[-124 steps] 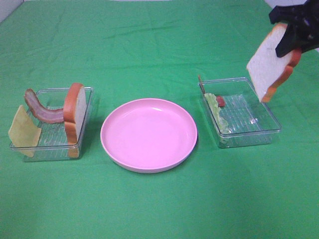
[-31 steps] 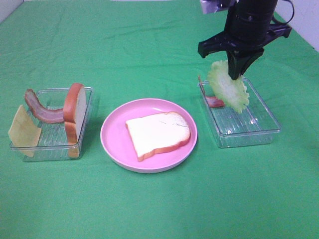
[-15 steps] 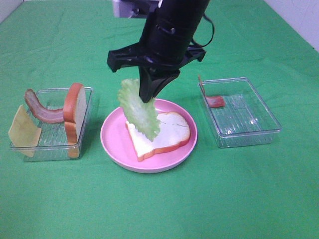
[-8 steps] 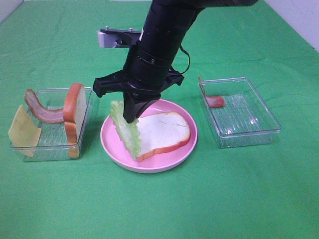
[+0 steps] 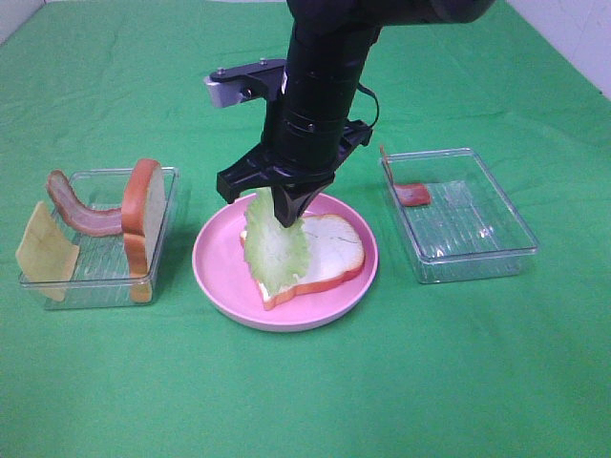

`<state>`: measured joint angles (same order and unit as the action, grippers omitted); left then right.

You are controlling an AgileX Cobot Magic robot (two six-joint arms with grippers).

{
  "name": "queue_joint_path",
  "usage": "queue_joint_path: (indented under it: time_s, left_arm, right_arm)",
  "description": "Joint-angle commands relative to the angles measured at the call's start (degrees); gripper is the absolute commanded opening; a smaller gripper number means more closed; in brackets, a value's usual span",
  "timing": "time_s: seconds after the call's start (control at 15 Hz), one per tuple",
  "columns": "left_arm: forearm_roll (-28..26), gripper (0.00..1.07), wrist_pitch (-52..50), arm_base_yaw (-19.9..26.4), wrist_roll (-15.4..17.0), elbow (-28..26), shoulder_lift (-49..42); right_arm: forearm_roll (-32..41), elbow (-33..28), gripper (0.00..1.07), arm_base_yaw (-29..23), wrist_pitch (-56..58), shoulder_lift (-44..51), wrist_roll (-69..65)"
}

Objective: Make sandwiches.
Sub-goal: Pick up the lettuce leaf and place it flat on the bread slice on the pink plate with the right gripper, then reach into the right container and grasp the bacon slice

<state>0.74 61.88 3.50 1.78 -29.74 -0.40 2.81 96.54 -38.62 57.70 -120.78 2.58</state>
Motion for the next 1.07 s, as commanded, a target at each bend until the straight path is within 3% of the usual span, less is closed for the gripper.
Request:
queue_joint_path:
  time_s: [0.07, 0.47, 0.53, 0.67, 0.87, 0.93, 1.07]
  left_arm:
    - [-0.3, 1.01, -0.1, 0.1, 0.0, 0.1, -0.1]
    - [-0.3, 1.01, -0.1, 0.1, 0.0, 0.1, -0.1]
    - [-0.3, 1.01, -0.1, 0.1, 0.0, 0.1, -0.1]
    - [-0.3, 1.01, -0.1, 0.1, 0.0, 0.1, -0.1]
    - [-0.3, 1.01, -0.1, 0.1, 0.0, 0.1, -0.1]
    - [-0.3, 1.01, -0.1, 0.1, 0.0, 0.1, -0.1]
    - [-0.3, 1.01, -0.1, 0.1, 0.0, 0.1, -0.1]
  right_arm:
    - [-4.2, 0.4, 0.00, 0.0, -0.1, -1.4, -1.2]
    - [-14.6, 0.4, 0.00, 0.0, 0.1, -3.7, -6.2]
    - [-16.5, 0.4, 0.04, 0.0, 0.2, -3.7, -7.9]
    - [-16.4, 0.4, 0.19, 0.0, 0.6, -3.7, -8.0]
    - [-14.0, 0.4, 0.71, 0.0, 0.7, -3.7, -7.3]
    - [-14.1, 0.4, 0.79, 0.0, 1.3, -3.6, -7.2]
    - [-15.0, 0.5, 0.80, 0.0, 3.6, -2.0, -7.3]
